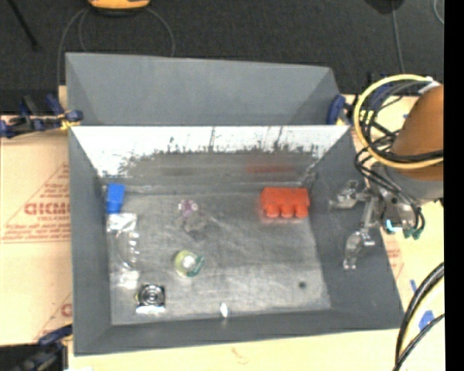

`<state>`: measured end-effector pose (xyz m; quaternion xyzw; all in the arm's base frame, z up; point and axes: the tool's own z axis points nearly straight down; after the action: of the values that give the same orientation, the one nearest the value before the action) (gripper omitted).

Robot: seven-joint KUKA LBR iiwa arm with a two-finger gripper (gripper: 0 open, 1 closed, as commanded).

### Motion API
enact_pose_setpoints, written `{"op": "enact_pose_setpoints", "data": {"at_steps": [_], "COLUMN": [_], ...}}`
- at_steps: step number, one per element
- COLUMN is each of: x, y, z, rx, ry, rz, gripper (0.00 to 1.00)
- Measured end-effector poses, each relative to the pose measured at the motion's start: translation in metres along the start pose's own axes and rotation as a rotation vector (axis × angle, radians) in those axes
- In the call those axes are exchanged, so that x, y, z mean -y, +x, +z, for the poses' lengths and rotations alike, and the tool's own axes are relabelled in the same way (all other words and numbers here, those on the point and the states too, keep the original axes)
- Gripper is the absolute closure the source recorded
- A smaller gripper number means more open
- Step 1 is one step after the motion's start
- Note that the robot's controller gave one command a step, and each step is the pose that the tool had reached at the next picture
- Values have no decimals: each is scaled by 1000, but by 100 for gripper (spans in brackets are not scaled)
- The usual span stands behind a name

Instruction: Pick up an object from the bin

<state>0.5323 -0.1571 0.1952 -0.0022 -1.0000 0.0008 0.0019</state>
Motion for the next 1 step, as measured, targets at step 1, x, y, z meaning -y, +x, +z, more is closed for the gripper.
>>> {"op": "enact_pose_setpoints", "data": {"at_steps": [1], "x": [-25], "y": [-103], "z": [110], "rx": [21], "ry": [-2], "rz": [222], "gripper": [0]}}
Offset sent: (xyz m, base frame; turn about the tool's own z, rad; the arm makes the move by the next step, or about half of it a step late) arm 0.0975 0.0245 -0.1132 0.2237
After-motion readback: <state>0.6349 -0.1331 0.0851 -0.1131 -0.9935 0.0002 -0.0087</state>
